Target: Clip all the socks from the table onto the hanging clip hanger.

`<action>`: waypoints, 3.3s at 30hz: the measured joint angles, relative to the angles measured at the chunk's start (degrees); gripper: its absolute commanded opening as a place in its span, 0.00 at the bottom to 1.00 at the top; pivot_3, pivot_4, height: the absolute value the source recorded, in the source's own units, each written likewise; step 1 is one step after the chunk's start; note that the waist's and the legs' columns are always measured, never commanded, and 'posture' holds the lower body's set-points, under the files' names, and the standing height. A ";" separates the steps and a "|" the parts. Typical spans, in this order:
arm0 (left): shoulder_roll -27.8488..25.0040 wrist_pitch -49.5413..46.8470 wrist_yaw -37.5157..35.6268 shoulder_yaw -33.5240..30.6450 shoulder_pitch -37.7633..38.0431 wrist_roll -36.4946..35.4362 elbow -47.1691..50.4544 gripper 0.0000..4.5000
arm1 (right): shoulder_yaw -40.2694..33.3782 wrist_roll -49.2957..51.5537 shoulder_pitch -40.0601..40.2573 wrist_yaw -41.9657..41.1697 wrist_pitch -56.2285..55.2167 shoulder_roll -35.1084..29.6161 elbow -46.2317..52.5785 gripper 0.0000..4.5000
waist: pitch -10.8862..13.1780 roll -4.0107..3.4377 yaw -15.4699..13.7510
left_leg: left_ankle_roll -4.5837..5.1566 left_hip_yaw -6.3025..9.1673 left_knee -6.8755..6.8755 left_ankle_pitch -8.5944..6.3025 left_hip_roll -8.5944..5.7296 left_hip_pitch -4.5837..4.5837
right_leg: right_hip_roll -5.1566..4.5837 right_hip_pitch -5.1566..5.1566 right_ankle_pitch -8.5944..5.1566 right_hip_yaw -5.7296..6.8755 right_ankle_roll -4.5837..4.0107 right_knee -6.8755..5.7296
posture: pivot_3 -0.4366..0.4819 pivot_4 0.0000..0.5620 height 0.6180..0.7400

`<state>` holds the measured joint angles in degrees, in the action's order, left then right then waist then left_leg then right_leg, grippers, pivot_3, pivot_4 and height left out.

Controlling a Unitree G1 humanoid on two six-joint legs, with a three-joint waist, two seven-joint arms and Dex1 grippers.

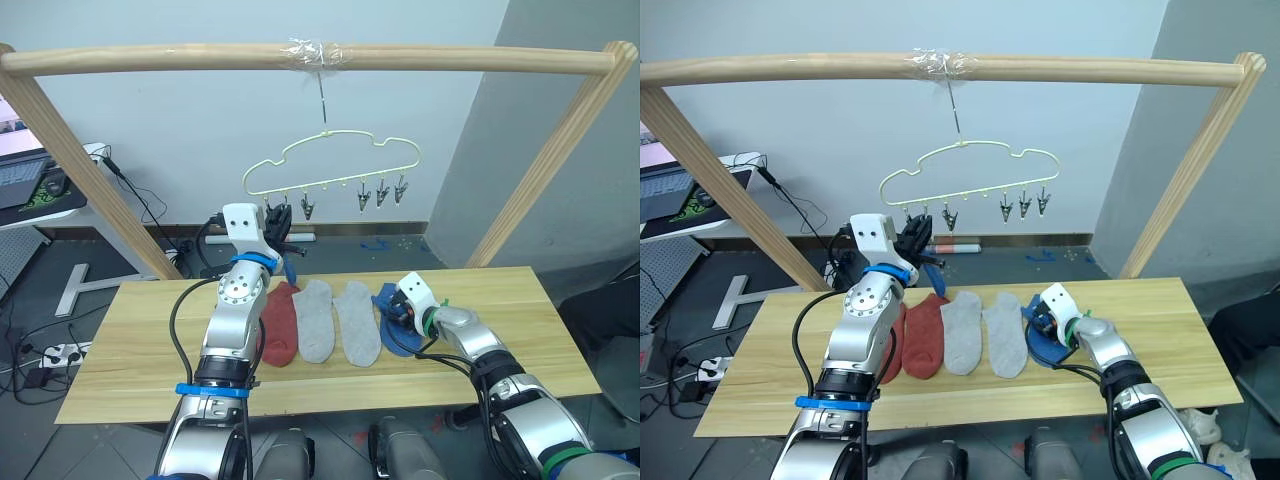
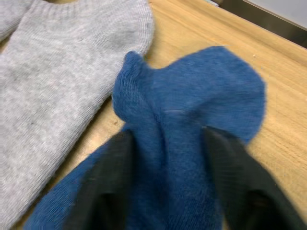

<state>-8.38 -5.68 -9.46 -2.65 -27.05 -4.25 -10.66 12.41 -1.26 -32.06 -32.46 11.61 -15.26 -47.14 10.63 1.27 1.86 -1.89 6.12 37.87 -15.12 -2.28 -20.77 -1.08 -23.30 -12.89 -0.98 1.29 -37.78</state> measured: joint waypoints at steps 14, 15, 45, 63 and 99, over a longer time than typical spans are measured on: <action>0.75 -12.05 -4.53 -6.43 0.21 -13.94 4.45 0.02 | 4.56 -7.67 9.20 -4.78 -13.63 -10.78 19.21 0.01 | 0.15 -0.03 0.57 | -0.01 -0.01 -0.05 -0.02 0.09 -0.06 | -0.09 -0.02 -0.03 0.00 0.05 0.15 | 0.47 0.31 1.00; 1.03 -15.01 -4.90 -8.20 -0.43 -17.38 4.81 0.02 | 4.59 -8.07 9.20 -4.78 -14.73 -10.76 22.42 0.01 | 0.16 -0.02 0.70 | -0.01 0.02 -0.05 -0.02 0.13 -0.05 | -0.08 -0.02 -0.03 0.04 0.05 0.14 | 0.47 0.31 1.00; 2.06 -35.82 -4.41 -16.61 -0.11 -43.02 10.83 0.02 | 6.86 -5.70 3.00 -4.80 -7.40 3.94 39.84 0.01 | 0.16 -0.02 -0.19 | -0.38 0.20 -0.94 0.08 0.10 -0.15 | -0.20 -0.26 0.01 -0.01 0.08 0.86 | 0.49 0.29 1.00; 1.86 -36.41 -4.05 -15.68 1.30 -44.67 12.58 0.17 | 6.91 -4.65 1.67 -4.67 -6.78 5.33 39.56 0.00 | 0.16 -0.02 -0.21 | -0.25 0.18 -0.92 0.02 0.10 -0.15 | -0.18 -0.25 0.00 -0.02 0.08 0.86 | 0.49 0.29 1.00; -7.71 -36.81 -7.04 -11.76 12.10 -43.22 23.44 1.00 | 5.74 3.74 2.43 -6.79 5.58 8.46 39.51 1.00 | 0.19 -0.06 -0.37 | -0.23 0.30 -1.02 0.00 0.15 -0.18 | -0.17 -0.32 -0.05 -0.02 -0.01 0.87 | 0.51 0.30 1.00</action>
<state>-16.09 -42.49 -16.50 -14.41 -14.95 -47.47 12.78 18.15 2.48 -29.63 -39.25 17.19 -6.80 -7.63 10.81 1.21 1.49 -2.12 6.43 36.85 -15.12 -2.13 -20.94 -1.25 -23.62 -12.94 -1.00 1.28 -36.91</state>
